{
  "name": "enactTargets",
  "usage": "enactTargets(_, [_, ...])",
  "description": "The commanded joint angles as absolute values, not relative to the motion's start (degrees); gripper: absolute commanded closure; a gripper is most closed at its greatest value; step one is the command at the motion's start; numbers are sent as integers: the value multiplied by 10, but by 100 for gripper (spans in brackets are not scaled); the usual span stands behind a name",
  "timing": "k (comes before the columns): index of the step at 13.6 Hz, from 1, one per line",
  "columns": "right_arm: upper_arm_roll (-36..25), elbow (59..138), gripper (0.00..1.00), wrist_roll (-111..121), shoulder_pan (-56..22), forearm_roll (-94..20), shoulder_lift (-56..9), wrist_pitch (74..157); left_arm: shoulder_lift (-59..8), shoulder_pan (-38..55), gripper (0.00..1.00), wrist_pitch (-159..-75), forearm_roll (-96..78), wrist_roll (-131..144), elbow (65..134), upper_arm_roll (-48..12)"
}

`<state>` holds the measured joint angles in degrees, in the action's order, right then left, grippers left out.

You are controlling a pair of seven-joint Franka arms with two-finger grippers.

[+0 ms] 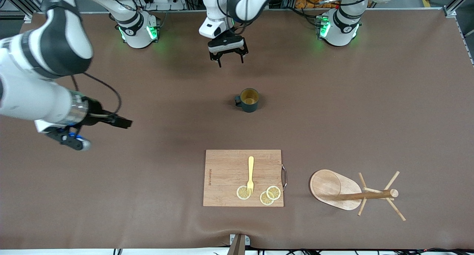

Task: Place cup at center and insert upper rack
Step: 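Withdraw the right gripper while the left gripper reaches the mug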

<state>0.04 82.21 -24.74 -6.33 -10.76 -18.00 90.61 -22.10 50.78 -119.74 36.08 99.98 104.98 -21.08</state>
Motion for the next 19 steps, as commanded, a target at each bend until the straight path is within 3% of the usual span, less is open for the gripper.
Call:
enactTargets(1, [17, 839, 0, -186, -17, -100, -160, 900, -275, 516, 0, -1212, 436, 1078, 1027, -209])
enactTargets(4, [66, 836, 0, -102, 55, -89, -136, 891, -324, 534, 0, -1216, 525, 1134, 1022, -209])
enactTargets(6, [75, 845, 0, -105, 62, -85, -108, 856, -351, 550, 0, -1210, 577, 1165, 1022, -202])
enactTargets(9, [75, 963, 0, -103, 56, -69, -10, 914, -387, 549, 0, -1210, 674, 1217, 1020, -201])
enactTargets(10, [77, 967, 0, -98, 51, -58, -4, 929, -400, 548, 0, -1210, 703, 1238, 1013, -198])
enactTargets(14, [79, 846, 0, -105, 53, -26, -45, 895, -422, 550, 0, -1209, 744, 1269, 1003, -185])
enactTargets(19, [85, 772, 0, -98, 47, -32, -62, 858, -458, 555, 0, -1180, 825, 1351, 994, -175])
